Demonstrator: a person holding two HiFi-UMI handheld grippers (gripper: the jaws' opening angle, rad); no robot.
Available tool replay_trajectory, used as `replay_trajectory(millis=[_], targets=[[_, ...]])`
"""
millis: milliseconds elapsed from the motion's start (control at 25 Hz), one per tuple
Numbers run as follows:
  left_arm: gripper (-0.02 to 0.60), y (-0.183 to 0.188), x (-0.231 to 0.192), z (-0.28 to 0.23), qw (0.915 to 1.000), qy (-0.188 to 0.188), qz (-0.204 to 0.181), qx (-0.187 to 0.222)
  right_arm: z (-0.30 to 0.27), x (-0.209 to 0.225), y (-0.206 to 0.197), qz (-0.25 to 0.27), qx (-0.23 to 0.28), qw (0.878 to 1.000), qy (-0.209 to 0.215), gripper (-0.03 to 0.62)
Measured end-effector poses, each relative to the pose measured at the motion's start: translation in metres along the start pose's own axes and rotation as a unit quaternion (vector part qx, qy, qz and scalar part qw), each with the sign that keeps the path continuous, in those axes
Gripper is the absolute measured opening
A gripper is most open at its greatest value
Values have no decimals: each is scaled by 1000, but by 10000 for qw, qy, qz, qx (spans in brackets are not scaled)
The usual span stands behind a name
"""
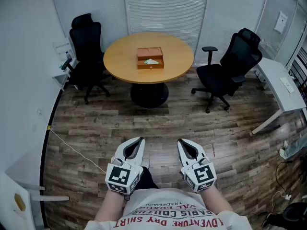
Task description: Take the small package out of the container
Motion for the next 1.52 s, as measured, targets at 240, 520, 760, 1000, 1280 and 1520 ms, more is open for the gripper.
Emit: replay_trajectory(millis=[240, 520, 760, 1000, 1280, 1520], targets=[[11, -5, -6, -3, 10000, 2, 3, -56, -9, -3, -4, -55, -37, 10000, 42, 5], [11, -16, -14, -11, 9998, 1, 73, -202, -19, -1, -14, -314, -136, 9994, 51, 5], [11, -32, -29, -26, 9989, -37, 169, -439, -37, 7, -33, -597, -344, 9976, 5, 6], [11, -47, -64, -65, 9975, -76, 264, -657, -86, 28, -49, -836, -594, 9947, -75, 6], [11, -31, -133, -132, 9981, -116, 325, -513, -169, 69, -30, -758, -643, 9947, -262, 6], [11, -12, -207, -182, 9985, -191, 354, -369, -250, 93, -8, -718, -647, 9943, -458, 6]])
Point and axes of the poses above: the fingertips, and each gripper's own axes: z backward along the fingers, x to its right, y out of its top, the point moved 1 cm from there along z, backward along the fingers, and after that the axes turned 7 degrees about y, right-handed, at the moved point
